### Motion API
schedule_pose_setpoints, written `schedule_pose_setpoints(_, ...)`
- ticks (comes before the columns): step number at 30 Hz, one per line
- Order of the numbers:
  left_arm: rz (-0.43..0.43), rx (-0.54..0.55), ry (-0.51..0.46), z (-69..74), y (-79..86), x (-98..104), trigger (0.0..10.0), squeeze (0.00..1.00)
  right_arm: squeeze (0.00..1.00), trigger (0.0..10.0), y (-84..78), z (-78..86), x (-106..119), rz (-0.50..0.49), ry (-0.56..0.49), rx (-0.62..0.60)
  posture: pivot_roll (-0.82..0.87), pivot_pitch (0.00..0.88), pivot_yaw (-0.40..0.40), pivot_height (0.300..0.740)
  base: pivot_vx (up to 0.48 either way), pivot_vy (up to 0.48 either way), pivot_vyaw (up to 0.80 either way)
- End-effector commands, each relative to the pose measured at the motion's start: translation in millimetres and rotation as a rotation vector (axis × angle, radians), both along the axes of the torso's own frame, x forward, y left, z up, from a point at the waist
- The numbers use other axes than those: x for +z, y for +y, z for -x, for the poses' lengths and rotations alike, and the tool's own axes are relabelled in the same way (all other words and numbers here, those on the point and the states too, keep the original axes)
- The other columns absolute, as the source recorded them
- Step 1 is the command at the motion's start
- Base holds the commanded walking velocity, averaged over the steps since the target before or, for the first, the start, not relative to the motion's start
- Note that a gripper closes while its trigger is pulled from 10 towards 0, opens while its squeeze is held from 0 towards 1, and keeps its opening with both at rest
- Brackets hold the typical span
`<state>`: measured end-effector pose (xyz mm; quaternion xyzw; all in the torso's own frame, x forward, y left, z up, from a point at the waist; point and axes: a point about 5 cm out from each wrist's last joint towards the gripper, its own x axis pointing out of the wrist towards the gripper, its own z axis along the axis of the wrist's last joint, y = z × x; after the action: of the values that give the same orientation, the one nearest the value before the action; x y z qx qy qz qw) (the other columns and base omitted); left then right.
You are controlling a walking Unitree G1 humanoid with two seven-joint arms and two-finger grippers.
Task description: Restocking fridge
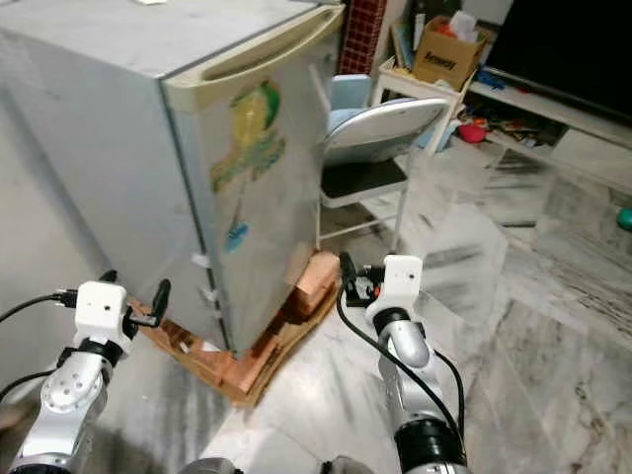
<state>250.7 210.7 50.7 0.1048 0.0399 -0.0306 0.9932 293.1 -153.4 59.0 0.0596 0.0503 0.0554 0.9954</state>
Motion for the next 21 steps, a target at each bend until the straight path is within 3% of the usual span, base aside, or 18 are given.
schedule_pose_setpoints(1,0.003,-0.022,0.005,-0.1,-5.6,-1.1,10.0,0.00,0.00,10.0,-11.1,0.7,-1.0,0.022,0.010,-0.023,0.08,0.000,-0.056,0.740,0.000,0.476,0.00)
schedule_pose_setpoints(3,-0.007,-0.029,0.009,-0.1,-5.7,-1.8,10.0,0.00,0.00,10.0,-11.8,0.6,-1.0,0.024,0.013,-0.025,0.08,0.000,-0.056,0.740,0.000,0.369,-0.28)
schedule_pose_setpoints(21,0.007,-0.084,0.002,-1.1,-5.4,3.0,10.0,0.00,0.00,10.0,-10.9,2.2,-4.1,0.047,0.027,-0.026,0.08,0.000,-0.050,0.740,0.000,0.000,-0.80)
